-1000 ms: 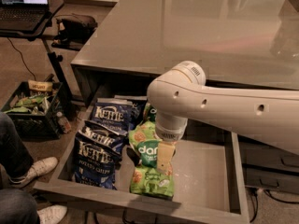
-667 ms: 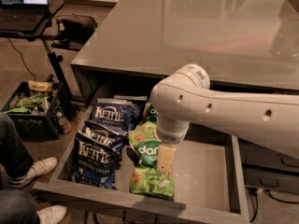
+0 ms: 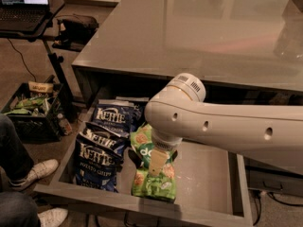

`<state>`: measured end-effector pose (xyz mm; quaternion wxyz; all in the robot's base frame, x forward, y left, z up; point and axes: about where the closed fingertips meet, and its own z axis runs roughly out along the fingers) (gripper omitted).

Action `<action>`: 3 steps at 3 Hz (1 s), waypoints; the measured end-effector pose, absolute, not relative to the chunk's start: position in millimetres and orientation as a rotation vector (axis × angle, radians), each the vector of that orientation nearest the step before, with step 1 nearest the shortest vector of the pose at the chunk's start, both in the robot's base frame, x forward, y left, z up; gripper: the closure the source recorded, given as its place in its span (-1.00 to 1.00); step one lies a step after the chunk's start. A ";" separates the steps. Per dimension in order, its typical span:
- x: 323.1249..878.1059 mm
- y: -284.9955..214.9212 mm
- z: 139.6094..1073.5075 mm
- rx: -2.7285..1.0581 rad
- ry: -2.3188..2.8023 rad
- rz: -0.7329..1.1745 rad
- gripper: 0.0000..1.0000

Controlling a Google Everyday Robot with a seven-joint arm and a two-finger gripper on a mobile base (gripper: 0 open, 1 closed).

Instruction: Pick green rice chip bag from top drawer and place on counter

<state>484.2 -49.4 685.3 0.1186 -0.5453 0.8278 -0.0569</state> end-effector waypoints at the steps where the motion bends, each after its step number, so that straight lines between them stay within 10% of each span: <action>1: 484.0 -50.0 685.8 -1.541 2.453 -0.160 -1.00; 3: 480.4 -57.9 668.2 -1.438 2.502 -0.169 -1.00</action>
Offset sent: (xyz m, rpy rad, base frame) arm -0.0057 -0.0009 -0.0107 0.0485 -0.0113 -0.0726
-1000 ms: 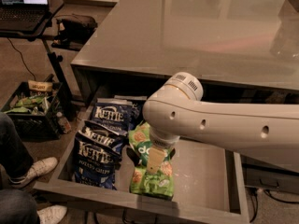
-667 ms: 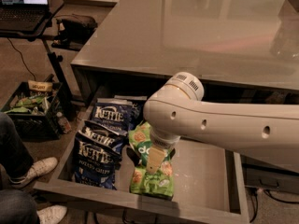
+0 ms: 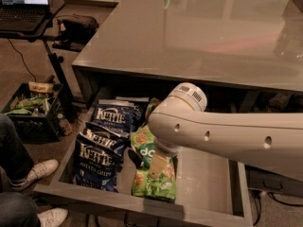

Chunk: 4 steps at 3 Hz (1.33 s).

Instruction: Pick green rice chip bag from top drawer and place on counter

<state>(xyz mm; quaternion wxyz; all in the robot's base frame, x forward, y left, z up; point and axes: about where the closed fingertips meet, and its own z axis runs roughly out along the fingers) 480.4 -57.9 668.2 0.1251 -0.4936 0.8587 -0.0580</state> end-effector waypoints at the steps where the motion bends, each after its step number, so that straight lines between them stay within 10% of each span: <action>1: 479.4 -63.8 657.1 -1.345 2.572 -0.176 -1.00; 4: 477.4 -74.5 613.1 -1.283 2.766 -0.133 -1.00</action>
Offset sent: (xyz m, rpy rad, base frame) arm -0.0084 -0.0106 -0.0403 -0.0206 0.1067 -0.1725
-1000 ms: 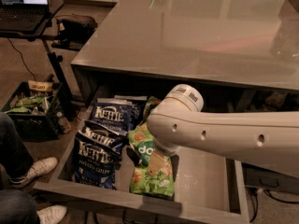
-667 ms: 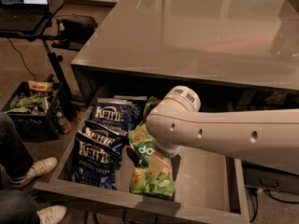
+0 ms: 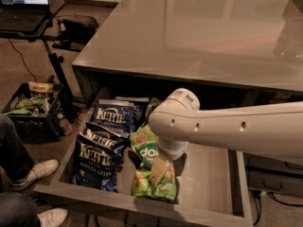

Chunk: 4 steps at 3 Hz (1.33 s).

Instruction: Pick green rice chip bag from top drawer and place on counter

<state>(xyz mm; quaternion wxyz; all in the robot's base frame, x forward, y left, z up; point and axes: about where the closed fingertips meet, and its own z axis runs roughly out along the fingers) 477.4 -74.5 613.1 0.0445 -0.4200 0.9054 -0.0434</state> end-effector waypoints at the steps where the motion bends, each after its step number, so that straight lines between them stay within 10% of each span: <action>1: 477.2 -74.9 611.0 -1.284 2.772 -0.130 -0.65; 4: 477.2 -74.9 611.1 -1.284 2.772 -0.130 0.91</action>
Offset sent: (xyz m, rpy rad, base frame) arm -0.0002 -0.0003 -0.0021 -0.0003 0.0054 -0.0015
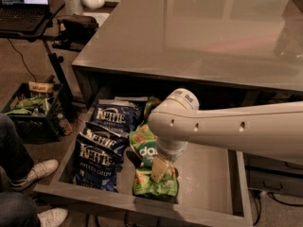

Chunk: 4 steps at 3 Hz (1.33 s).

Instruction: Pick green rice chip bag from top drawer and place on counter

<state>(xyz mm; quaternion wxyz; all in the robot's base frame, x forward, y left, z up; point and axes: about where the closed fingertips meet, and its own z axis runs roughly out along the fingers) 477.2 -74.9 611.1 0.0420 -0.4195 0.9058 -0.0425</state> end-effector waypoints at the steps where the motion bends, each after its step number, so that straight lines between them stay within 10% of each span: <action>1: 477.2 -74.9 611.1 -1.284 2.772 -0.130 1.00; 4: 451.8 -93.3 675.6 -1.182 2.650 -0.259 1.00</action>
Offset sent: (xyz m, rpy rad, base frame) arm -0.0141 -0.0049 0.0377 -0.0195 -0.1094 -0.0021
